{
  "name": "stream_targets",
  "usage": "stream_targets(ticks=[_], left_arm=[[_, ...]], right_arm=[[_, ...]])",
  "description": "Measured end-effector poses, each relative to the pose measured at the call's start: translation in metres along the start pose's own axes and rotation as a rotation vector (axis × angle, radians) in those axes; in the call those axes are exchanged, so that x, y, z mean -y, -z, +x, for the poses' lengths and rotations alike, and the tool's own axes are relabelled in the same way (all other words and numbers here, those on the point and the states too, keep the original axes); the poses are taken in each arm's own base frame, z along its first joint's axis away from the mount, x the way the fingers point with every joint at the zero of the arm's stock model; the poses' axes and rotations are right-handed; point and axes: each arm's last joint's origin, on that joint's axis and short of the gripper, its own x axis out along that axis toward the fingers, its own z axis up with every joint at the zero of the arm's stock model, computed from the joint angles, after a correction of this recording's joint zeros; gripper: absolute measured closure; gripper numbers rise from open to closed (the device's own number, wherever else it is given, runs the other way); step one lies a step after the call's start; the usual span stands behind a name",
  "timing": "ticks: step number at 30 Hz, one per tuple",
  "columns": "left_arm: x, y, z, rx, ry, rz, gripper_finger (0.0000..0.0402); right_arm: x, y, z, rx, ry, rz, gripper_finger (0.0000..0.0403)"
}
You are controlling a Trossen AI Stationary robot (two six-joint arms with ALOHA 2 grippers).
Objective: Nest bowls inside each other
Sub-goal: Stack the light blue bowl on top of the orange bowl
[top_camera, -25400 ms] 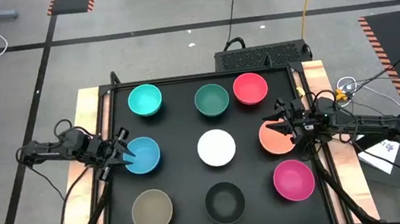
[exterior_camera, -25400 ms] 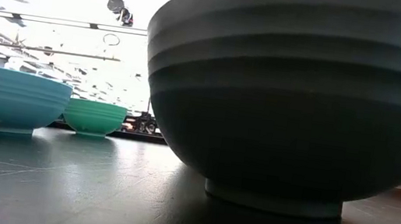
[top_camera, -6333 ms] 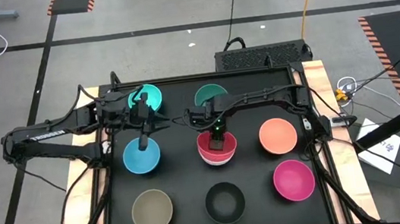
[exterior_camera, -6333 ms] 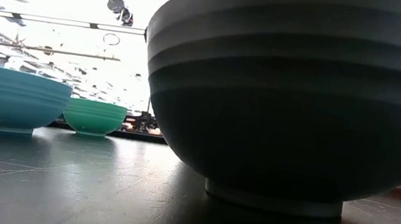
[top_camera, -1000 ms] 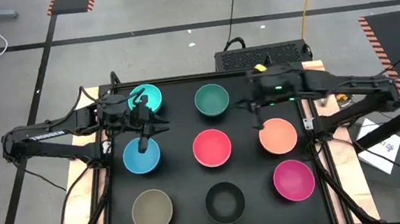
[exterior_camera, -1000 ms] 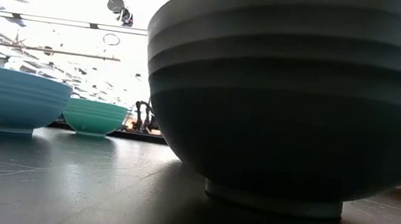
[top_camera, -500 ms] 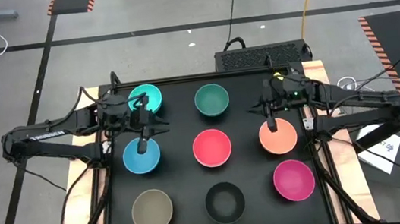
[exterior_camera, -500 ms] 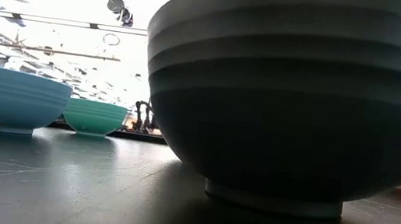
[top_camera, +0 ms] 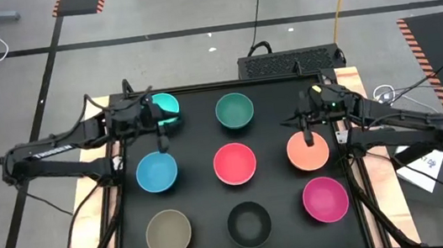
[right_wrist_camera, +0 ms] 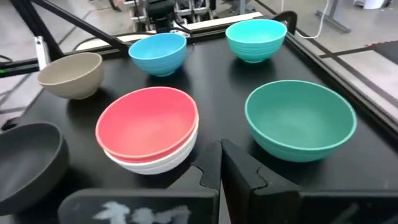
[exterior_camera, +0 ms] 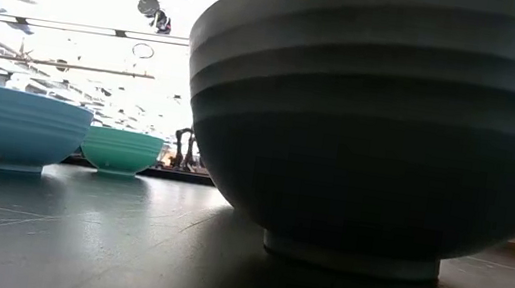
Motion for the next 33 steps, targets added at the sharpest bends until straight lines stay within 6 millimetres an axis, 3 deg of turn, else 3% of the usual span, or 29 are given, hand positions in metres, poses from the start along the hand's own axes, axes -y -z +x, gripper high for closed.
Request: stream_targets(ticks=[4, 8, 16, 22, 28, 33], left_arm=[[-0.017, 0.014, -0.004, 0.029, -0.074, -0.058, 0.0293], [-0.035, 0.028, -0.023, 0.074, -0.154, -0.118, 0.0293], [-0.051, 0.049, -0.047, 0.113, -0.234, -0.190, 0.0293], [-0.072, 0.063, -0.041, 0.047, -0.408, -0.297, 0.0293], [-0.086, 0.073, -0.030, -0.007, -0.466, -0.341, 0.0293], [-0.091, 0.076, -0.020, -0.065, -0.415, -0.224, 0.0293]], right_arm=[[0.000, 0.001, -0.002, 0.008, -0.027, 0.005, 0.0403], [-0.002, 0.000, -0.005, 0.021, -0.036, 0.007, 0.0403], [-0.003, 0.000, -0.006, 0.028, -0.052, -0.015, 0.0403], [-0.003, -0.003, -0.006, 0.052, -0.051, -0.044, 0.0403], [-0.001, -0.002, -0.006, 0.050, -0.036, -0.040, 0.0403], [0.003, -0.002, -0.007, 0.050, -0.007, -0.035, 0.0403]])
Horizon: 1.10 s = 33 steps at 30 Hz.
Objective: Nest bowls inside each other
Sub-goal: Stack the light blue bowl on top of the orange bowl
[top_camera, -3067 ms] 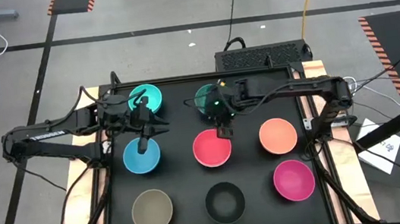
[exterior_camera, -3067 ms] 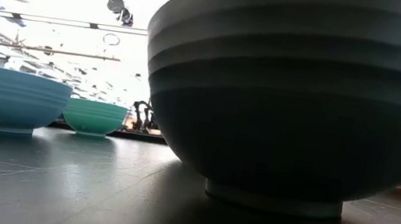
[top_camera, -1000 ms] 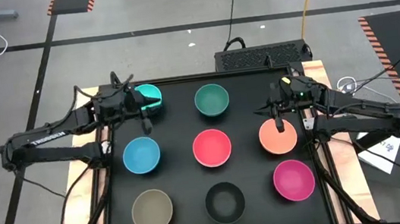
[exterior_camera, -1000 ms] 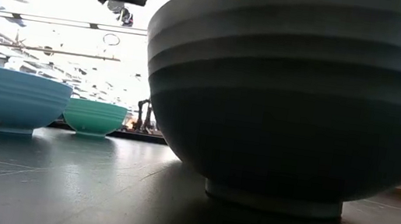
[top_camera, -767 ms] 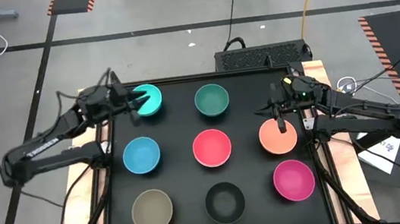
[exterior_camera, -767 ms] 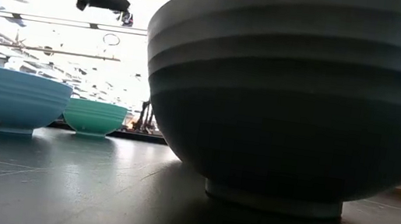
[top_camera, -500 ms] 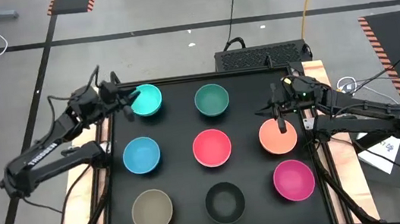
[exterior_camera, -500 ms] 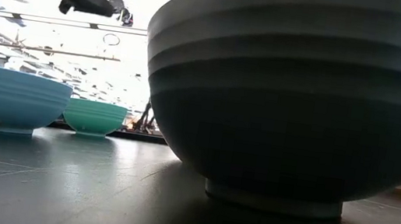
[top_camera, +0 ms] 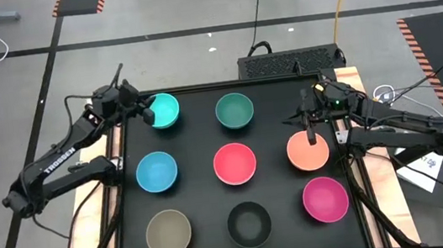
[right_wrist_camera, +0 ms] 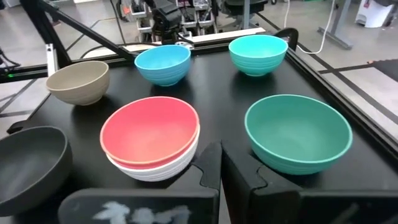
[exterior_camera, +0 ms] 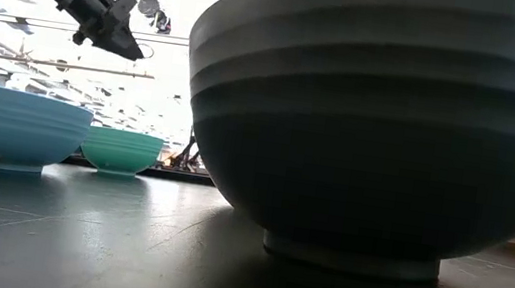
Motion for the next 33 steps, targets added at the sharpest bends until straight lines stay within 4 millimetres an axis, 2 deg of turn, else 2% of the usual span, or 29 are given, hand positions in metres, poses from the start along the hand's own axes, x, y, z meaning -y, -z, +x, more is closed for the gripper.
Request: stream_targets(ticks=[6, 12, 16, 23, 33], left_arm=[[-0.001, -0.005, 0.009, 0.044, 0.002, -0.014, 0.0293], [-0.001, -0.010, 0.009, 0.094, 0.001, -0.019, 0.0293], [-0.002, -0.010, 0.009, 0.091, -0.037, -0.073, 0.0293], [-0.005, -0.010, 0.008, 0.088, -0.151, -0.021, 0.0293], [-0.005, -0.008, 0.008, 0.073, -0.146, -0.049, 0.0293]], right_arm=[[0.002, 0.000, -0.001, -0.001, 0.012, -0.054, 0.0403], [0.002, 0.000, -0.001, -0.001, 0.013, -0.057, 0.0403], [0.002, 0.000, -0.001, 0.004, 0.014, -0.044, 0.0403], [0.002, -0.002, 0.000, 0.016, 0.014, -0.052, 0.0403], [0.002, -0.002, 0.000, 0.017, 0.010, -0.047, 0.0403]])
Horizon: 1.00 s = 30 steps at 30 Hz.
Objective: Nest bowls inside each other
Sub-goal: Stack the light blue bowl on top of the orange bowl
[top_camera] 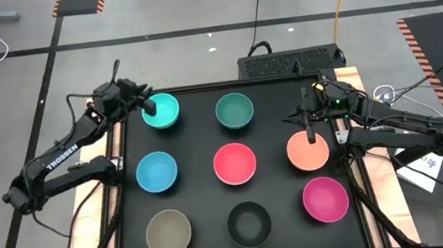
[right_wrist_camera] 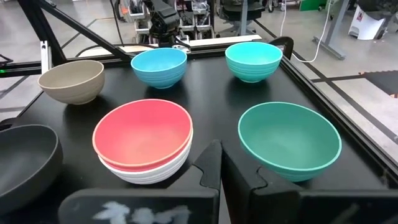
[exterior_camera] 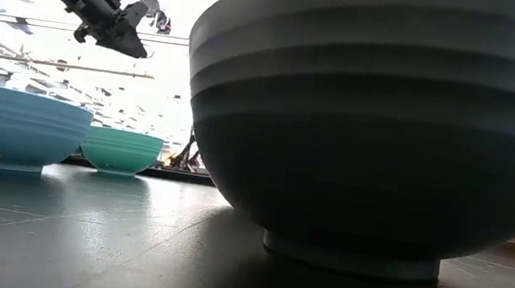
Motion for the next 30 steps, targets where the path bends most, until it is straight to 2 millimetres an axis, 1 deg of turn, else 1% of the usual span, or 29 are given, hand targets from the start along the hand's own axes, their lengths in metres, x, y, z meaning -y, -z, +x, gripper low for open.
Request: stream_targets(ticks=[8, 12, 14, 16, 20, 23, 26, 30], left_arm=[[0.001, 0.004, 0.000, -0.038, 0.038, 0.009, 0.0293], [0.001, -0.001, 0.002, 0.013, 0.022, 0.050, 0.0293], [0.001, -0.001, 0.003, 0.009, 0.018, 0.066, 0.0293], [0.000, 0.002, 0.008, -0.045, 0.009, 0.063, 0.0293], [-0.003, 0.010, 0.021, -0.237, -0.004, 0.064, 0.0293], [-0.003, 0.012, 0.032, -0.347, 0.049, 0.053, 0.0290], [0.001, 0.013, 0.041, -0.427, 0.112, 0.049, 0.0269], [0.009, 0.016, 0.051, -0.492, 0.145, 0.067, 0.0216]], right_arm=[[0.000, 0.000, 0.000, 0.000, -0.001, 0.000, 0.0403], [0.000, 0.000, 0.000, 0.000, -0.002, 0.000, 0.0403], [0.000, 0.000, 0.000, 0.000, -0.002, 0.013, 0.0403], [0.000, 0.000, 0.000, 0.000, -0.003, 0.027, 0.0403], [0.000, 0.000, 0.000, 0.000, -0.003, 0.038, 0.0403], [0.000, 0.000, 0.000, 0.001, -0.003, 0.048, 0.0403], [0.000, 0.000, 0.000, 0.001, -0.004, 0.061, 0.0403], [0.000, 0.000, 0.000, 0.001, -0.005, 0.061, 0.0403]])
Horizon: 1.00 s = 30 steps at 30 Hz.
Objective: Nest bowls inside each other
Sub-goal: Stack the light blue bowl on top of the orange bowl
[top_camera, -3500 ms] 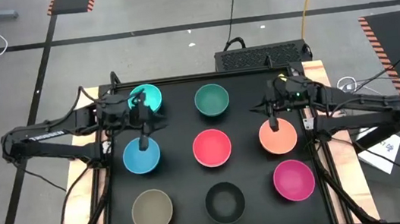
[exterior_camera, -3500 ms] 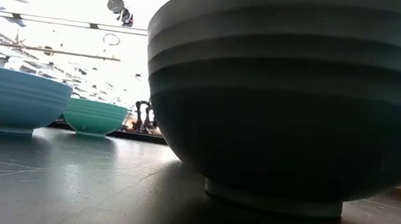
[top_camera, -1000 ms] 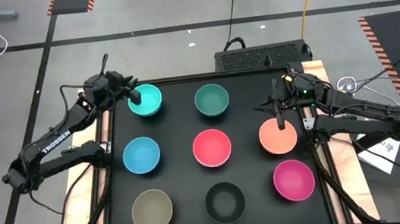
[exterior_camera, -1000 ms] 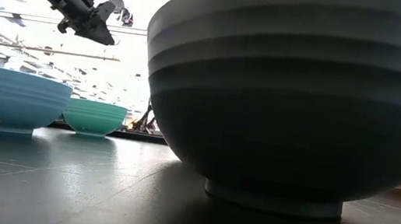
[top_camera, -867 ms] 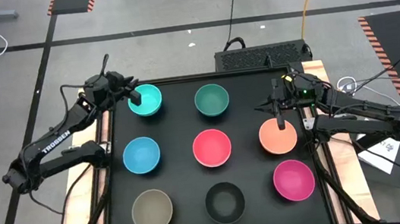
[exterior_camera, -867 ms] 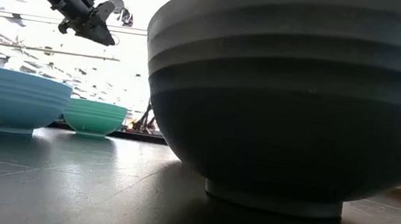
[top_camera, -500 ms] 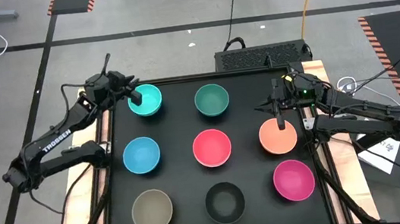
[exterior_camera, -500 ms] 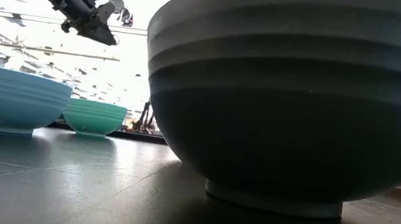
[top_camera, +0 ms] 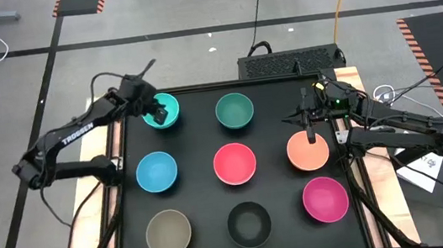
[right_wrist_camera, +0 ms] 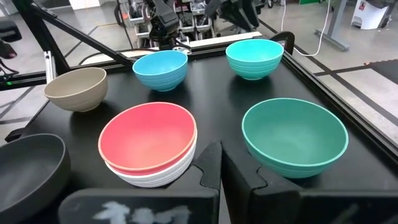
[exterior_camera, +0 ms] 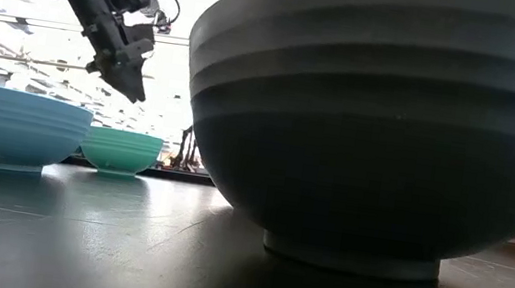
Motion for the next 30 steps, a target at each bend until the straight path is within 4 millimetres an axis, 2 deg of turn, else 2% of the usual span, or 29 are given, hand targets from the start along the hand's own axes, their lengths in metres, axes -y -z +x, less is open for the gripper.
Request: stream_targets(ticks=[5, 10, 14, 22, 27, 30], left_arm=[[0.006, -0.001, 0.002, -0.076, 0.034, 0.003, 0.0148], [0.009, -0.005, -0.005, -0.133, 0.033, -0.005, 0.0114], [0.009, -0.003, -0.011, -0.200, 0.035, -0.011, 0.0112], [0.016, 0.008, -0.013, -0.315, 0.067, 0.032, 0.0134], [0.020, 0.009, -0.008, -0.335, 0.075, 0.055, 0.0145], [0.022, 0.009, 0.001, -0.370, 0.071, 0.080, 0.0148]], right_arm=[[-0.001, 0.000, 0.000, 0.000, -0.029, 0.003, 0.0403], [-0.001, 0.000, 0.000, -0.002, -0.033, 0.019, 0.0403], [-0.001, 0.000, 0.000, -0.001, -0.034, 0.018, 0.0403], [-0.001, 0.000, 0.000, -0.001, -0.035, 0.018, 0.0403], [-0.001, 0.000, 0.000, -0.001, -0.035, 0.018, 0.0403], [-0.001, 0.000, 0.000, -0.001, -0.035, 0.021, 0.0403]])
